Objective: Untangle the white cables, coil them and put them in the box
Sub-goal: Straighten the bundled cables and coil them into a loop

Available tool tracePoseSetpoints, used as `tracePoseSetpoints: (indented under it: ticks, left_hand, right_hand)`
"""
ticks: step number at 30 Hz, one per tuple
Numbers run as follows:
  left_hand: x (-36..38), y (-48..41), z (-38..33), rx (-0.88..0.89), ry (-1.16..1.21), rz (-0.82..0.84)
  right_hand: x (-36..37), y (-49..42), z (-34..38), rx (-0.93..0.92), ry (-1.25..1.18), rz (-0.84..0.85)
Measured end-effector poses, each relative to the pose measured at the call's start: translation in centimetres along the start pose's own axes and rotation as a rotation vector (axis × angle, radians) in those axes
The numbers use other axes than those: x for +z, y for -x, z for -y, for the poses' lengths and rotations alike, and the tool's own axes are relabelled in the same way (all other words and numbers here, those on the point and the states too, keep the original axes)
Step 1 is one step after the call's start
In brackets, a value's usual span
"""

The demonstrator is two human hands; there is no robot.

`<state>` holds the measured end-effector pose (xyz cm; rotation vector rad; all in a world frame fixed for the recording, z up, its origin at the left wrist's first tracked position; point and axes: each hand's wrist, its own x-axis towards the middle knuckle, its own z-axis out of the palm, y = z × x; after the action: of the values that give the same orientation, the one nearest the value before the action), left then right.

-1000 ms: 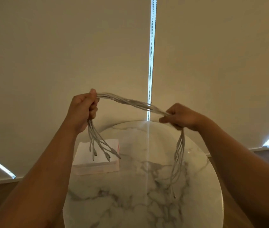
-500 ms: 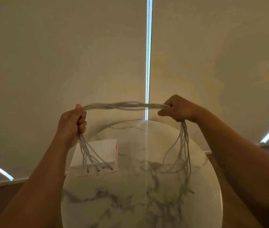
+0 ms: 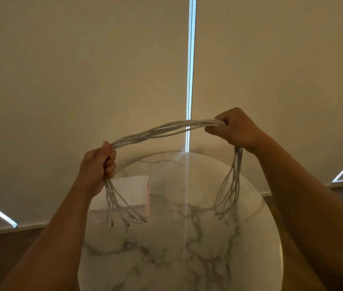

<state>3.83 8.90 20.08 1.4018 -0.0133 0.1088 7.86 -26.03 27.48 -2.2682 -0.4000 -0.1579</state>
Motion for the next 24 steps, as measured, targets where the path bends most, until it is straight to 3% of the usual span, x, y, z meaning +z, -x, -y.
tracePoseSetpoints:
  ticks: [2,7,9,14,18,24]
  left_hand:
    - [0.3,0.4,-0.1,-0.004,-0.003,0.010]
    - [2.5,0.6,-2.1,0.055,-0.129,0.073]
    - [4.4,0.8,-2.9,0.101,-0.270,0.135]
    - [8.9,1.1,-4.6,0.185,-0.497,0.307]
    - [8.5,1.4,-5.1,0.191,-0.579,0.329]
    - [6.5,1.6,-4.7,0.144,-0.613,0.336]
  right_hand:
    - [0.0,0.0,-0.6,0.018,0.056,0.015]
    - [0.3,1.2,-3.1,0.196,0.426,0.439]
    - [0.8,1.9,-1.7,0.158,0.378,0.543]
    - [4.9,1.6,3.3,-0.186,0.130,0.417]
    - [5.6,2.7,3.5,-0.071,-0.226,0.427]
    - [3.6,3.2,0.3,0.031,-0.101,0.438]
